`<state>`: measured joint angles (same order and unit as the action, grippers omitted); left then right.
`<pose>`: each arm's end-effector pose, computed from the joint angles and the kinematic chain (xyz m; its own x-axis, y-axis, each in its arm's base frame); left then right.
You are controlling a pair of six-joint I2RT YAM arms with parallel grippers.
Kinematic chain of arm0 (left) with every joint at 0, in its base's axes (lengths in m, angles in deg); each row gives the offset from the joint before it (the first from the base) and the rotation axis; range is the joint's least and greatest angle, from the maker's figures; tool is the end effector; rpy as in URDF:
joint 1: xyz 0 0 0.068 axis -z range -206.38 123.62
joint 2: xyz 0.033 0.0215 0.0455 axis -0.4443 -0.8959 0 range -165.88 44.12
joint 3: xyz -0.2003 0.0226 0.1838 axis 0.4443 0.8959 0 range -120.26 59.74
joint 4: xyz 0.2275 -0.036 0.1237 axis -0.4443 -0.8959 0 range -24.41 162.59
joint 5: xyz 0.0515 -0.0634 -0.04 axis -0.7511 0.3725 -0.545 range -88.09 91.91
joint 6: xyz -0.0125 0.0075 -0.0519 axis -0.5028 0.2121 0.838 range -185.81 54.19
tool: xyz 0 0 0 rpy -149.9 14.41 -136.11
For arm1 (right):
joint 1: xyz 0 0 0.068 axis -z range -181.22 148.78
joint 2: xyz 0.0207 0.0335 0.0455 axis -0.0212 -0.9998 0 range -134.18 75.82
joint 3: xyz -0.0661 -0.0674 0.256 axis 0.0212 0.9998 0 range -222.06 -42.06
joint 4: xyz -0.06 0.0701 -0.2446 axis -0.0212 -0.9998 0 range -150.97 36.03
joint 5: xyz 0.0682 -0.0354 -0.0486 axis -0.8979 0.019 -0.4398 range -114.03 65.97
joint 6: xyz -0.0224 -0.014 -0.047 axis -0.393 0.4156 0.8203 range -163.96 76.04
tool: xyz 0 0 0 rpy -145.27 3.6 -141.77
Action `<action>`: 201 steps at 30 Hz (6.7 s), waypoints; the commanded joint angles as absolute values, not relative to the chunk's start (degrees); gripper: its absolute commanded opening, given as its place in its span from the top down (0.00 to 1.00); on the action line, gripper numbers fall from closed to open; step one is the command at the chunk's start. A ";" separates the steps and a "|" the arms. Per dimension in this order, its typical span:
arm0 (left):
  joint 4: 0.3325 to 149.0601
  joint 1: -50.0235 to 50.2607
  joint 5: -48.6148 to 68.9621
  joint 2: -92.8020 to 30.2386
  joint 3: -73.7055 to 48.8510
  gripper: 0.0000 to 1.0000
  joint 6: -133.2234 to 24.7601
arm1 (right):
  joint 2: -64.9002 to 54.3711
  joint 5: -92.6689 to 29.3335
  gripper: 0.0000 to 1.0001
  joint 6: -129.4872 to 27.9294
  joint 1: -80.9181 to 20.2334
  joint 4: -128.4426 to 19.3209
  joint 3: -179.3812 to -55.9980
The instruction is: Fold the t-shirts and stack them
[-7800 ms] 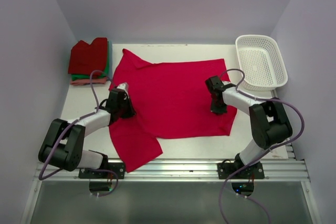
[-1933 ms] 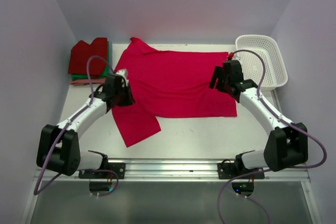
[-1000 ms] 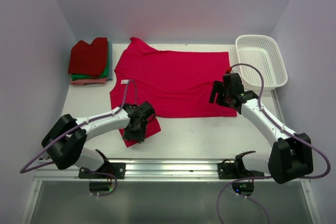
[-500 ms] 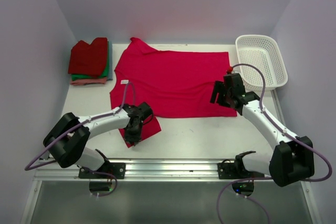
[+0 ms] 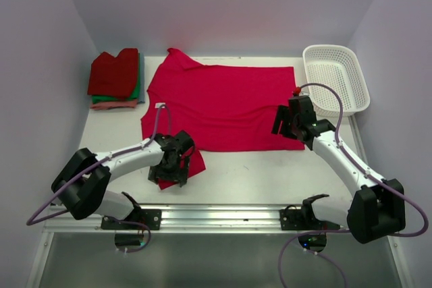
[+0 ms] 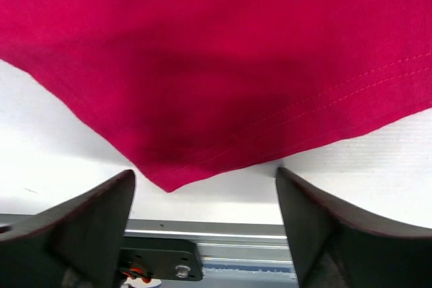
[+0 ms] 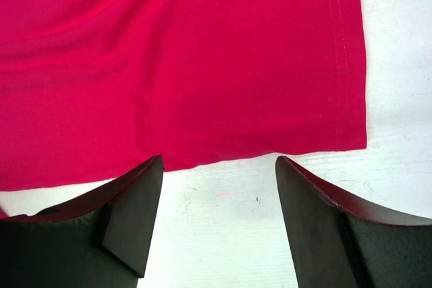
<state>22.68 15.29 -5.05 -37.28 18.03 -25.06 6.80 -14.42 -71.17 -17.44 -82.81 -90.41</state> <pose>0.1584 -0.1351 0.1548 -0.9963 0.0193 -0.0843 0.0119 0.9961 0.0873 0.2385 0.0632 0.2468 -0.7278 0.2577 -0.6356 0.1814 0.9660 0.1839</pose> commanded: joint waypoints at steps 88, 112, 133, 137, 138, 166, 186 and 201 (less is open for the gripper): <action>16.79 8.51 -3.89 -16.09 11.49 1.00 -36.99 | 5.39 4.71 1.00 -91.43 -8.69 -86.20 -81.43; 16.69 8.60 -8.98 -7.38 4.98 1.00 -33.11 | 11.93 4.01 1.00 -86.06 -8.60 -93.87 -89.86; 43.05 -1.59 -15.75 -33.21 -0.55 1.00 -44.19 | -21.65 5.77 1.00 -82.81 -5.44 -87.28 -113.06; 43.76 -3.17 -15.05 -37.42 -4.75 1.00 -45.95 | -23.76 5.42 1.00 -82.64 -4.91 -86.93 -114.21; 43.76 -3.35 -14.88 -38.22 -5.47 1.00 -46.73 | -24.37 5.42 1.00 -82.64 -4.91 -86.75 -114.39; 44.91 -8.62 -11.36 -53.52 -18.74 1.00 -52.10 | -30.44 4.01 1.00 -82.28 -3.68 -85.69 -119.84; 60.98 -10.21 -3.73 -37.45 -3.73 0.00 -47.01 | -10.87 -3.10 0.13 -79.47 -3.67 -67.59 -102.27; 71.44 -10.21 6.40 -37.17 14.04 0.78 -38.56 | -16.99 -10.75 1.00 -77.54 -4.12 -71.99 -102.96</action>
<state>64.58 -10.13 4.72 -35.77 14.07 -39.94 -14.99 -7.62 -78.18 -3.89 -71.22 -100.40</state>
